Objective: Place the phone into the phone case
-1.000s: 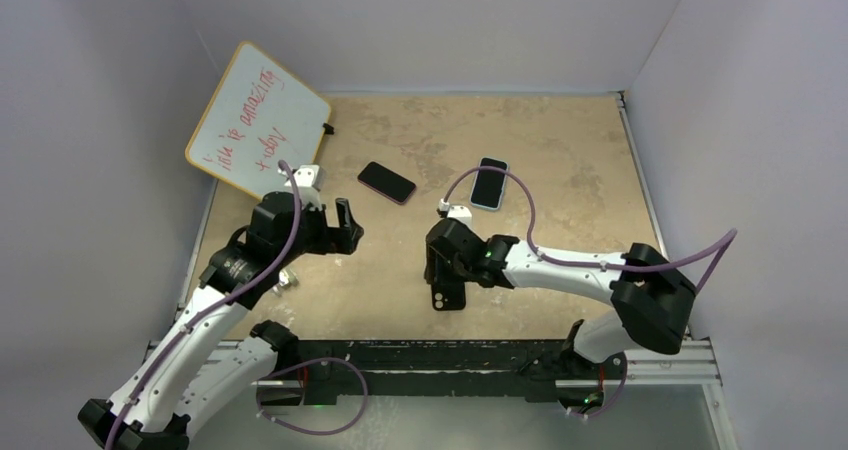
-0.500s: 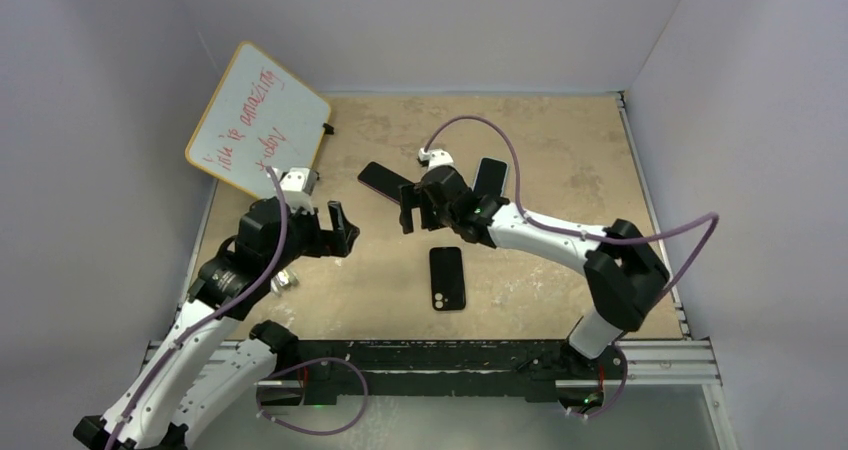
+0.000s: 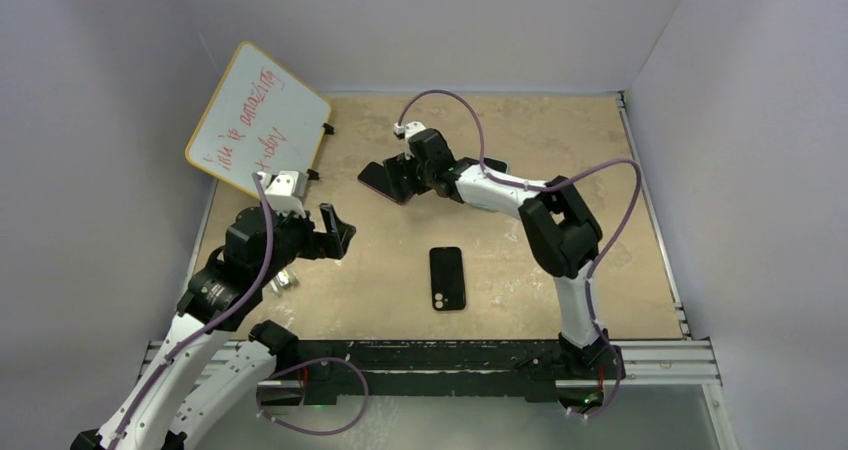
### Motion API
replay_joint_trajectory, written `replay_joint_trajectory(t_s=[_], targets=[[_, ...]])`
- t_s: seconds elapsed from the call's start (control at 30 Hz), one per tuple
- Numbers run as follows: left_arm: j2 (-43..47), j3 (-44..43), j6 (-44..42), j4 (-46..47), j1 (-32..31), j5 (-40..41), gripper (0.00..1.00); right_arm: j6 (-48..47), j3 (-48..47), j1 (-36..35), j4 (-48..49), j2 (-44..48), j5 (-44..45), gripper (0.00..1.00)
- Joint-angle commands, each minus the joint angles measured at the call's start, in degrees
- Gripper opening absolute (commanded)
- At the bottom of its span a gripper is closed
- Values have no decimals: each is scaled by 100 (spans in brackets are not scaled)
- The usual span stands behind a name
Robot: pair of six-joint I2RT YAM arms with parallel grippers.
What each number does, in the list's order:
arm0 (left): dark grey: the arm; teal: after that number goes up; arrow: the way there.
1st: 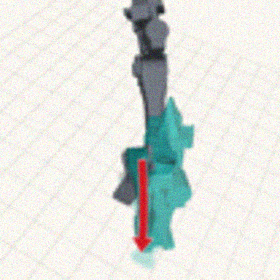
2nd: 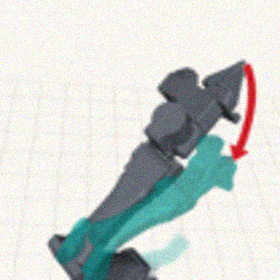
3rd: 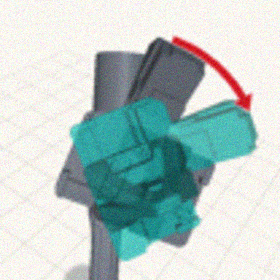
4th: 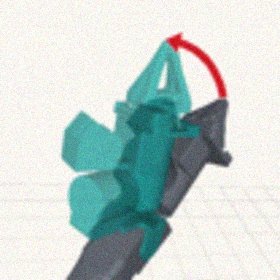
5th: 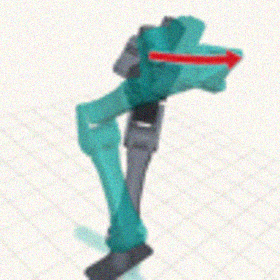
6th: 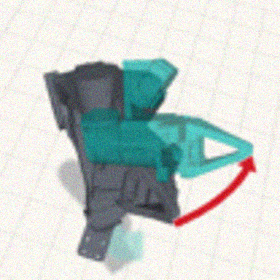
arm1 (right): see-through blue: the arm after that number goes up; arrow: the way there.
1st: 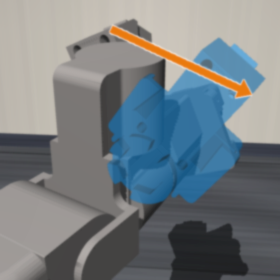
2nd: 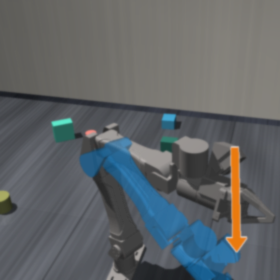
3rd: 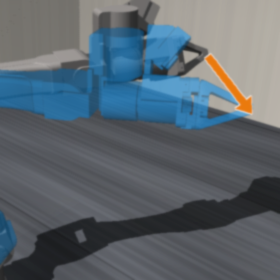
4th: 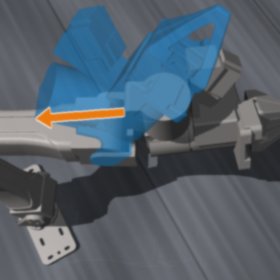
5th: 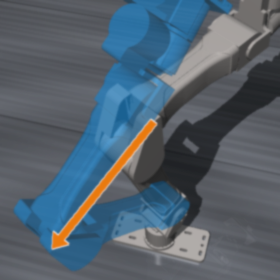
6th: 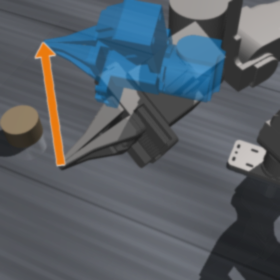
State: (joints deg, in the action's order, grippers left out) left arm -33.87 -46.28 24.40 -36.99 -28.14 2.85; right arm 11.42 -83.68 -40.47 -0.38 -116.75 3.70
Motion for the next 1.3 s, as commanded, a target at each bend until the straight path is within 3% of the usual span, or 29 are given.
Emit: replay_joint_trajectory(t_s=[0.0, 0.43, 0.63, 0.93, 1.27], targets=[[46, -65, -45, 180, 2, 120, 96, -675, -752, 13, -147, -460, -362, 99], [-105, -86, 11, 131, 2, 278, 96, -852, -1742, 5, -296, -1577, -484, 97], [-218, -65, 21, 164, 4, 313, 96, -675, -1783, -14, -402, -1732, 69, 77], [-209, -52, 11, 205, 6, 267, 96, -63, -652, -50, -341, -922, 764, 57], [-228, -63, 18, 183, 7, 304, 96, 1206, 1294, -51, -682, 487, 1263, 47]])
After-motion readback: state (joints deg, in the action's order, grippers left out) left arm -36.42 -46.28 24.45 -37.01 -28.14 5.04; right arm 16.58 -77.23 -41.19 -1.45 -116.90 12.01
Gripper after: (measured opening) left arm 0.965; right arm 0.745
